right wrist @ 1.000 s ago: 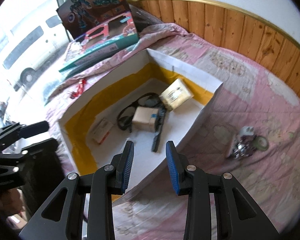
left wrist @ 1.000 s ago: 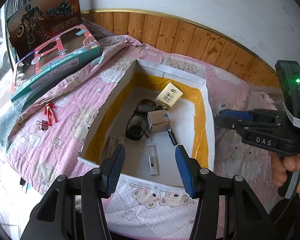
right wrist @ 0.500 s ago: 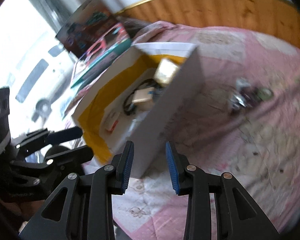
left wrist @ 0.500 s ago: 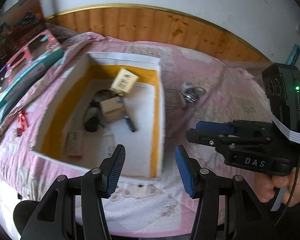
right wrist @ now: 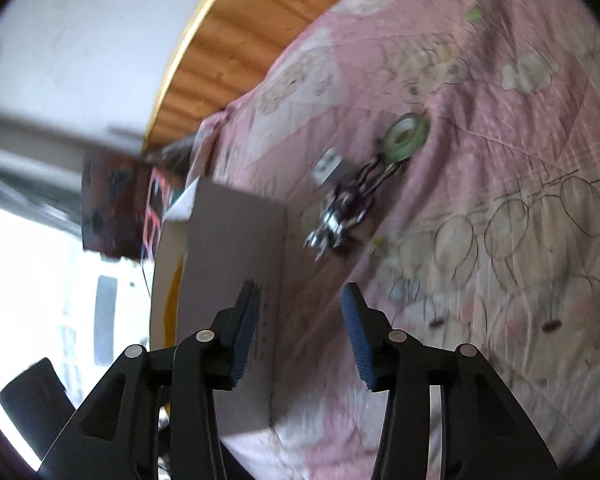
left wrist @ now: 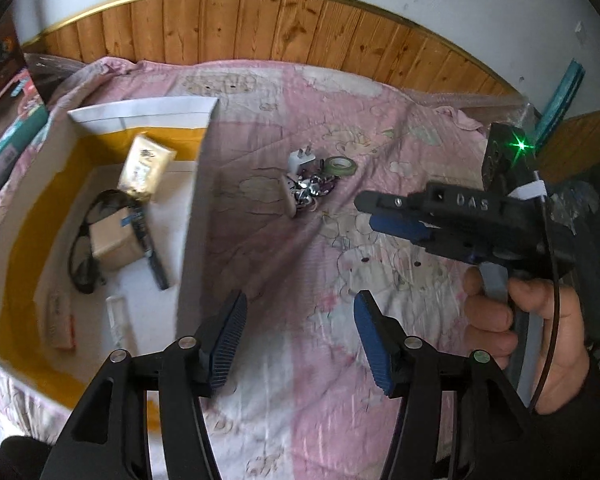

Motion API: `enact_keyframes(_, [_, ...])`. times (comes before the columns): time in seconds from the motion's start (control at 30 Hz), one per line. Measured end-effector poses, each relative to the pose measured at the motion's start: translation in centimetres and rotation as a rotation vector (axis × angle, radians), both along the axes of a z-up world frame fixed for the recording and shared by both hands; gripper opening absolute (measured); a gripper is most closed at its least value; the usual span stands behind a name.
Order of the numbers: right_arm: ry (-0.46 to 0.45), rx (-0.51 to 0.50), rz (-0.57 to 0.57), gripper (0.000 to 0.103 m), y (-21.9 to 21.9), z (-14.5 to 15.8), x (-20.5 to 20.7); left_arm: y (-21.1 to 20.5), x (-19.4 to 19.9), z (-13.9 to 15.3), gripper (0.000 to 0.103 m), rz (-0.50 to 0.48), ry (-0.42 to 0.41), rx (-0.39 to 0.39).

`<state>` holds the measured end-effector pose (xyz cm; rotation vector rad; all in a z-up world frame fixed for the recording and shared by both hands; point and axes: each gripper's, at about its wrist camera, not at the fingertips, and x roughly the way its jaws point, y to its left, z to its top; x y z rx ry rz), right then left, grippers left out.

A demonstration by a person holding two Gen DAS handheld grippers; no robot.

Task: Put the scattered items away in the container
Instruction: 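Move both open grippers away from the box toward the remaining items, then grasp the purple toy figure with the right gripper while the left gripper grasps the pink stapler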

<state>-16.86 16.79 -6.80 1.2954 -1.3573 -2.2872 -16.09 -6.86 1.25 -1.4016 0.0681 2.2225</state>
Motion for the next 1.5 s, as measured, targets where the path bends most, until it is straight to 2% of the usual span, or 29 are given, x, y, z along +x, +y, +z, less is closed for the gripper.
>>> enact_keyframes(0.13, [-0.052,-0.07,-0.056,0.05,1.5,-2.8,-3.2,1.9,-2.2,-1.3,0.057,0.007,-0.029,0.015])
enact_keyframes(0.3, [-0.119,-0.055,-0.078,0.053,2.0,-6.0,-7.8,3.7,-4.7,-2.9,0.057,0.012,-0.051,0.018])
enact_keyframes(0.4, [-0.089,-0.041,-0.045,0.053,1.7,-6.8,-9.9,4.4,-6.2,-3.8,0.057,0.026,-0.058,0.012])
enact_keyframes(0.43, [-0.077,-0.033,-0.024,0.05,1.5,-6.9,-10.3,4.6,-6.6,-4.1,0.057,0.031,-0.062,0.013])
enact_keyframes(0.5, [-0.048,-0.04,0.016,0.032,1.6,-6.7,-10.5,4.9,-7.4,-4.7,0.057,0.035,-0.072,0.012])
enact_keyframes(0.53, [-0.038,-0.027,0.025,0.022,1.7,-6.2,-10.3,5.1,-7.8,-4.9,0.057,0.036,-0.075,0.008])
enact_keyframes(0.6, [-0.037,0.05,0.037,0.018,2.1,-4.9,-9.3,5.7,-8.2,-5.4,0.057,0.031,-0.076,0.0])
enact_keyframes(0.8, [-0.088,0.143,0.019,0.017,6.6,-3.7,-3.6,8.1,-9.5,-7.2,0.06,0.042,-0.066,-0.037])
enact_keyframes(0.9, [-0.131,0.146,0.005,0.017,8.8,-3.5,0.2,9.9,-10.3,-8.3,0.06,0.035,-0.048,-0.06])
enact_keyframes(1.0, [-0.129,0.105,0.002,0.018,9.2,-3.4,3.0,11.8,-10.8,-9.3,0.06,0.022,0.014,-0.092])
enact_keyframes(1.1, [-0.111,0.041,0.009,0.018,8.7,-3.8,3.7,10.9,-11.5,-10.1,0.06,0.072,0.048,-0.062])
enact_keyframes(1.13, [-0.108,0.036,0.029,0.018,8.4,-3.8,3.5,10.3,-11.5,-10.4,0.06,0.099,0.059,-0.073])
enact_keyframes(1.17, [-0.102,0.036,0.046,0.018,8.0,-3.7,3.2,9.5,-11.7,-11.0,0.064,0.134,0.04,-0.094])
enact_keyframes(1.23, [-0.086,0.045,0.074,0.018,7.5,-3.2,3.0,7.5,-11.6,-11.6,0.068,0.199,0.006,-0.039])
enact_keyframes(1.27, [-0.079,0.049,0.084,0.018,7.3,-3.1,3.1,6.7,-11.2,-11.7,0.071,0.228,0.012,-0.045])
enact_keyframes(1.3, [-0.076,0.052,0.088,0.018,7.2,-2.9,3.2,6.2,-10.8,-11.9,0.067,0.262,0.025,-0.091])
enact_keyframes(1.33, [-0.073,0.053,0.096,0.018,7.0,-2.8,3.4,5.9,-10.4,-12.3,0.054,0.293,0.024,-0.144])
enact_keyframes(1.37, [-0.069,0.055,0.101,0.018,6.9,-2.7,3.5,5.5,-10.0,-12.7,0.053,0.321,0.001,-0.157])
enact_keyframes(1.43, [-0.066,0.057,0.106,0.018,6.7,-2.5,3.7,4.6,-9.1,-12.5,0.053,0.349,-0.001,-0.118])
enact_keyframes(1.5, [-0.068,0.051,0.109,0.018,6.6,-2.6,3.8,4.6,-8.3,-12.0,0.053,0.33,0.017,-0.096])
